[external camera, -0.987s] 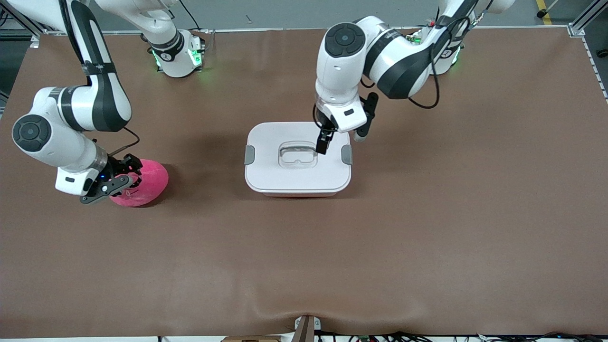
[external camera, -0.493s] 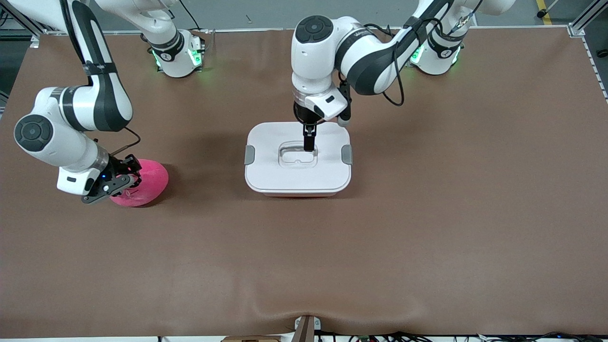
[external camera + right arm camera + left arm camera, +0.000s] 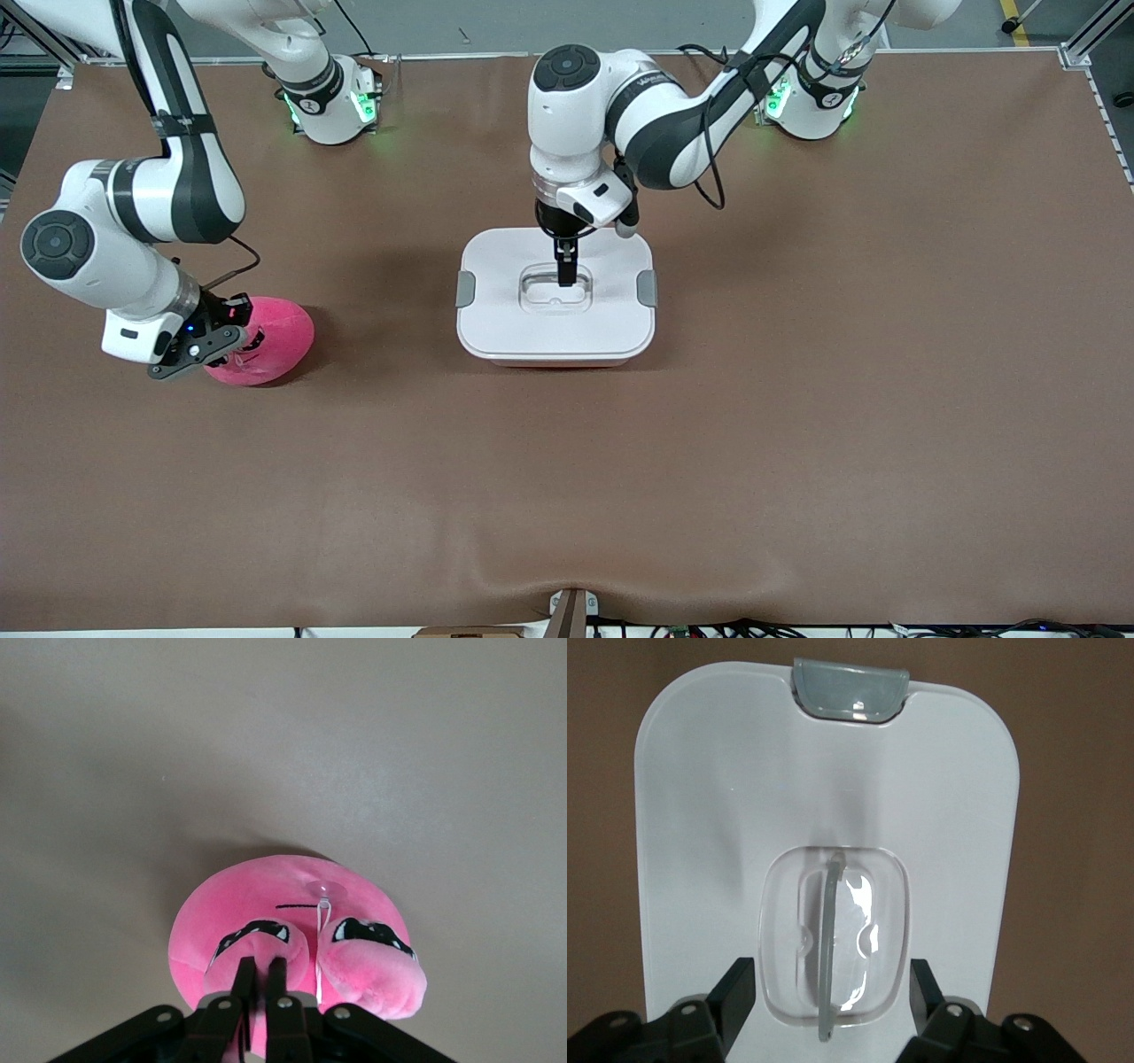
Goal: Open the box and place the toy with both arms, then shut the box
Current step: 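Grasp the lid handle with the left gripper while the right gripper grasps the toy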
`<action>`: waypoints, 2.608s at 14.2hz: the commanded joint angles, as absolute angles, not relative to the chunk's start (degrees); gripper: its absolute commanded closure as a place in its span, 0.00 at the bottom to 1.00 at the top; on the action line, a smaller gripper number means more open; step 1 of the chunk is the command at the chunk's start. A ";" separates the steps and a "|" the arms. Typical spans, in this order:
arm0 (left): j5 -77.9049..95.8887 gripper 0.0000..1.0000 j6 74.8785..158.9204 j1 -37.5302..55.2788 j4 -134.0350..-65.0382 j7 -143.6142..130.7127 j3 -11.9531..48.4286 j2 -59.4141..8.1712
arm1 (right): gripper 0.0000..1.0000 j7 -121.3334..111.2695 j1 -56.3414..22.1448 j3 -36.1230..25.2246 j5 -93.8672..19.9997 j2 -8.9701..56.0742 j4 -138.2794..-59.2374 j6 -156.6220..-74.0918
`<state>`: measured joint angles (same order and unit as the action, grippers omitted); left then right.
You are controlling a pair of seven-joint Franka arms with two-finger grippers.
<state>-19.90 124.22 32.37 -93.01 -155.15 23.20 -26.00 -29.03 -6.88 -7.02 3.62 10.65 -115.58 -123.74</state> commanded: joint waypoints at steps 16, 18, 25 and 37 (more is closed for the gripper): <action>-25.14 0.39 127.09 34.80 -91.58 -158.55 23.12 -30.59 | 1.00 -29.62 -0.80 -6.86 3.87 5.88 -103.46 -108.82; -25.14 0.41 127.18 34.72 -91.58 -158.64 23.12 -30.94 | 1.00 -29.62 -0.35 -6.59 3.87 5.98 -103.27 -108.37; -25.05 0.63 127.97 34.63 -91.58 -158.91 23.03 -31.55 | 1.00 -31.02 -1.32 -6.42 3.96 5.80 -101.16 -106.61; -25.22 1.00 127.18 34.36 -91.41 -158.38 22.94 -29.97 | 1.00 -29.81 -3.68 -6.24 -0.88 6.06 -96.42 -97.30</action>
<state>-23.66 127.69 34.01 -91.74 -155.57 22.69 -30.73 -32.00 -2.64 -6.10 -0.12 6.13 -97.09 -98.39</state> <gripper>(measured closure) 0.930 0.956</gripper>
